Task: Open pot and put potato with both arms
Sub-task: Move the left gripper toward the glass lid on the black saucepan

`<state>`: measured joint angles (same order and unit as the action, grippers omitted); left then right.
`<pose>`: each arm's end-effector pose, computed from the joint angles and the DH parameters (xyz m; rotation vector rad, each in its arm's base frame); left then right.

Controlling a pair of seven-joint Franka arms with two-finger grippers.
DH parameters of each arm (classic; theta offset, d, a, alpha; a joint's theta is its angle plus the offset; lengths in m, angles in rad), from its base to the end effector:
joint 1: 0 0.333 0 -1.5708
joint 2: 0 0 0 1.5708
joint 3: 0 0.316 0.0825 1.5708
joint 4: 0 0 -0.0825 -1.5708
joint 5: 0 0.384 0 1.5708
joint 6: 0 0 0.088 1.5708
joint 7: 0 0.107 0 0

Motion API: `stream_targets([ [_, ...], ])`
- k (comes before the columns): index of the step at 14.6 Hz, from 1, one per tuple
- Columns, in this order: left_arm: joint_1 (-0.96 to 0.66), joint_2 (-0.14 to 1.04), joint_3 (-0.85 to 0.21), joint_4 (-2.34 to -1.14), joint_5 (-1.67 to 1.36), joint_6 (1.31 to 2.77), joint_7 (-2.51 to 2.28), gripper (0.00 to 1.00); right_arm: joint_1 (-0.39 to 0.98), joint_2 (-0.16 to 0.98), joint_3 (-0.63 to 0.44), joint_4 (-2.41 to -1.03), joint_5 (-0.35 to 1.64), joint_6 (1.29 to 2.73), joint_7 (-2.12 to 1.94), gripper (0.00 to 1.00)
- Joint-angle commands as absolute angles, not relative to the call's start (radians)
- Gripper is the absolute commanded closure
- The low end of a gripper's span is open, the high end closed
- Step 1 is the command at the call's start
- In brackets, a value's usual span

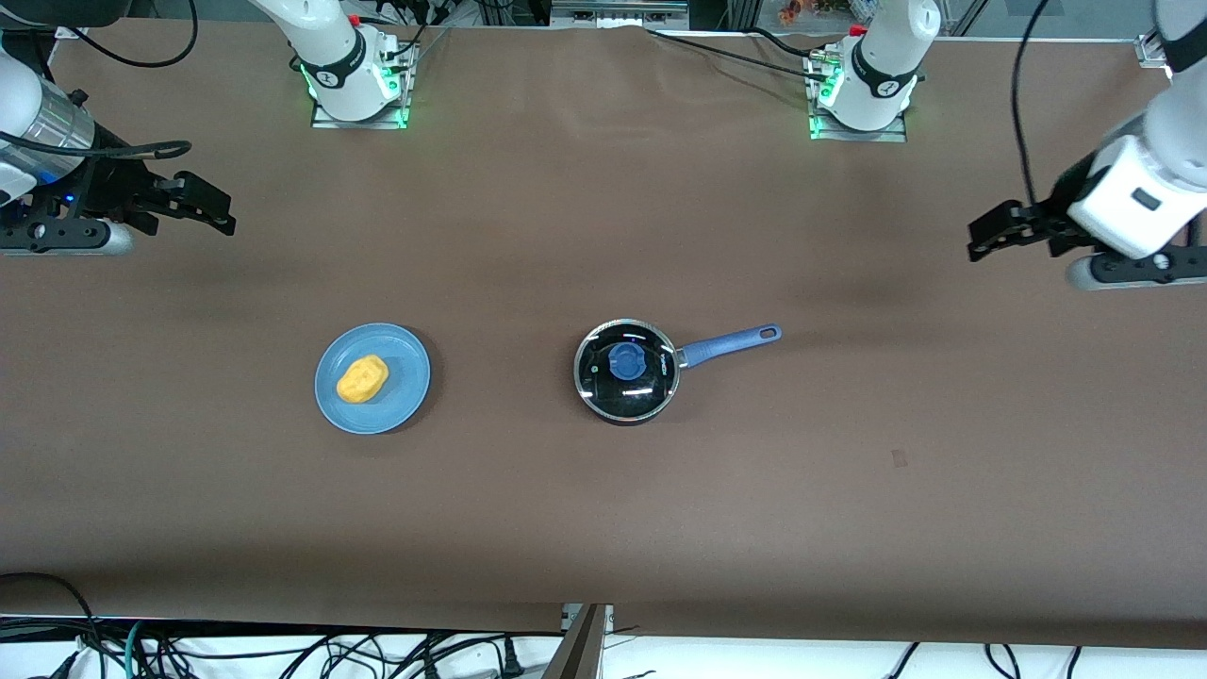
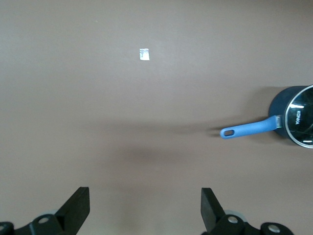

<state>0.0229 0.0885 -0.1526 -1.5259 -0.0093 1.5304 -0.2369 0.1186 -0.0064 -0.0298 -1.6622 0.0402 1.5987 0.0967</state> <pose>0.5713 -0.0717 0.5927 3.1270 0.1678 -0.1343 0.5493 0.0531 0.5874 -3.1053 0.0158 0.0941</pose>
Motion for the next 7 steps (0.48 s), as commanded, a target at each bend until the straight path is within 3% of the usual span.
stream_targets([
  [1, -0.015, 0.109, -0.156, -1.497, 0.006, 1.523, -0.314, 0.00, 0.117, -0.008, -0.031, -1.652, 0.055, 1.583, 0.100, 0.00],
  [7, -0.110, 0.178, -0.156, -1.471, 0.005, 1.529, -0.488, 0.00, 0.117, -0.008, -0.031, -1.652, 0.055, 1.583, 0.100, 0.00],
])
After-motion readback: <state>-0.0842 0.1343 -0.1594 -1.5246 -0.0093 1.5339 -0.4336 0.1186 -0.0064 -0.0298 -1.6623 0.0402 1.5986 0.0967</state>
